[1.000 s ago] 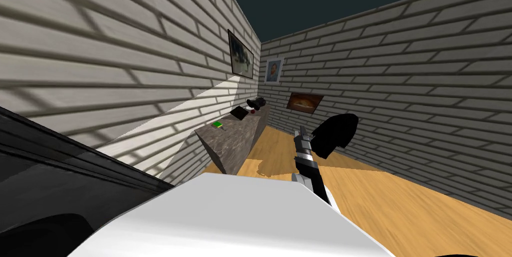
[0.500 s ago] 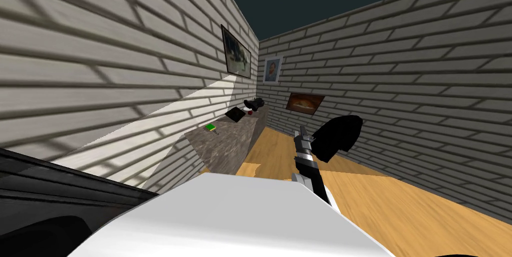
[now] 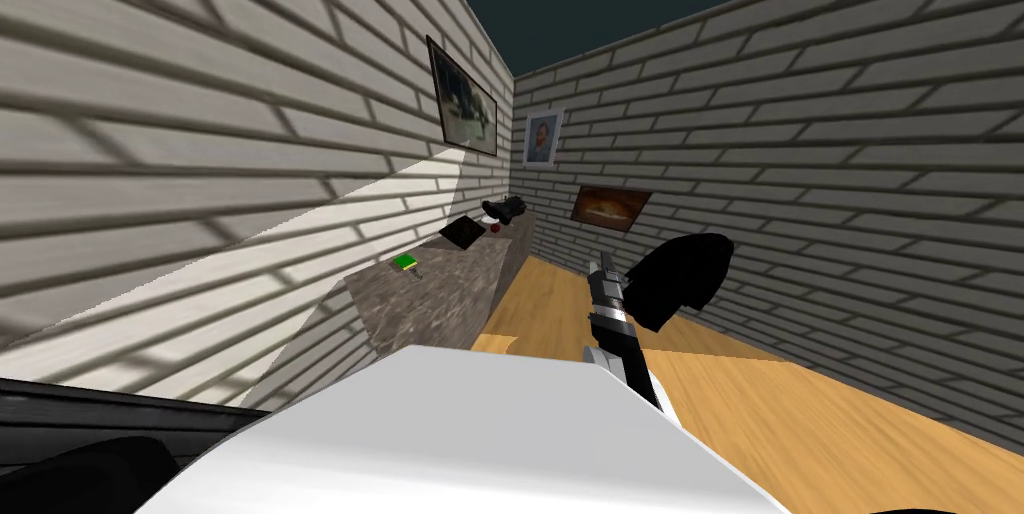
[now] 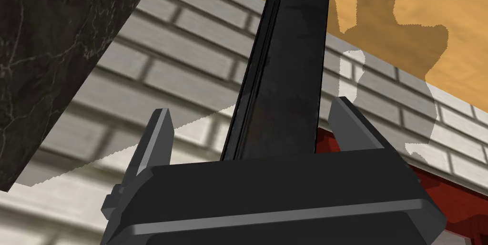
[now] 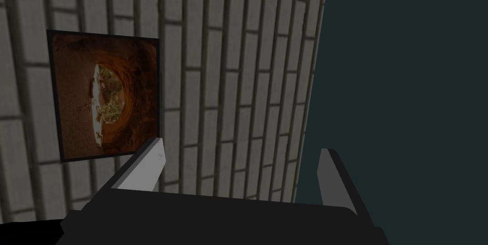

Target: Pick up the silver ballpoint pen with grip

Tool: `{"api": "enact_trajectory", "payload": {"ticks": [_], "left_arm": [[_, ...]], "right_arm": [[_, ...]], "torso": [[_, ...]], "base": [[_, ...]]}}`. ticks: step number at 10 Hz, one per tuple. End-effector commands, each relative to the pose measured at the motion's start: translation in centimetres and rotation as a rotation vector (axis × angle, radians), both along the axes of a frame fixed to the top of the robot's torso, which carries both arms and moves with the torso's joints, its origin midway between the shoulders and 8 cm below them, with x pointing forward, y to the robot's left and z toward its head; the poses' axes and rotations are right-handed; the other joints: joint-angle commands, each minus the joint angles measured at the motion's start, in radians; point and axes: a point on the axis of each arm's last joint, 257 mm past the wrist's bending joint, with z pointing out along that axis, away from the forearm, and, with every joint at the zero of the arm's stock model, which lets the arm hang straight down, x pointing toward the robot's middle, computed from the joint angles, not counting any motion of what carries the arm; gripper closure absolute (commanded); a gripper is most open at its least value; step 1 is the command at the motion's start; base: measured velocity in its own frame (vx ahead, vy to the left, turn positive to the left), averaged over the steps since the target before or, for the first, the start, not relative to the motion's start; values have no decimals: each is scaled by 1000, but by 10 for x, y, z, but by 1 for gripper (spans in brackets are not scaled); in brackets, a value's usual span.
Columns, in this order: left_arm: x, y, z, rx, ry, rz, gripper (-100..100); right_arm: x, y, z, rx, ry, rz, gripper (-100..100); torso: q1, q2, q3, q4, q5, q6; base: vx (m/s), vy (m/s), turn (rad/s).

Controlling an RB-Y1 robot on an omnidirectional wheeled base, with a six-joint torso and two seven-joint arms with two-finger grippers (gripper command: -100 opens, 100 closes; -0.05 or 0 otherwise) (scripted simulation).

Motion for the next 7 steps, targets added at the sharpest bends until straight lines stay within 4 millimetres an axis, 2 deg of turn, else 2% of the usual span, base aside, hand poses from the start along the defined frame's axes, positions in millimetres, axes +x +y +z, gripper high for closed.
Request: {"api": "enact_trajectory", "payload": {"ticks": [1,2,3,4,7], "left_arm": [[-2,13,8,17,26,-11,-100],[-15,30,17,37,60,-1,-100],[-11,35,20,44,65,-18,-100],[-20,50,29,62,93,-11,-100],[-15,74,45,93,126,-42,-100]], "right_arm": [[0,0,0,0,0,0,0],[0,0,0,0,0,0,0],[0,0,0,0,0,0,0],[0,0,0,0,0,0,0],[0,0,0,0,0,0,0]], "torso": [[0,0,0,0,0,0],[-1,0,0,0,0,0],[0,-2,-1,0,0,0],[1,-2,-1,-1,0,0],[1,-3,-2,-1,0,0]], "base": [[151,-106,-5],[187,-93,-21],[179,-67,-7],[176,-97,-32],[177,-78,-22]]}}
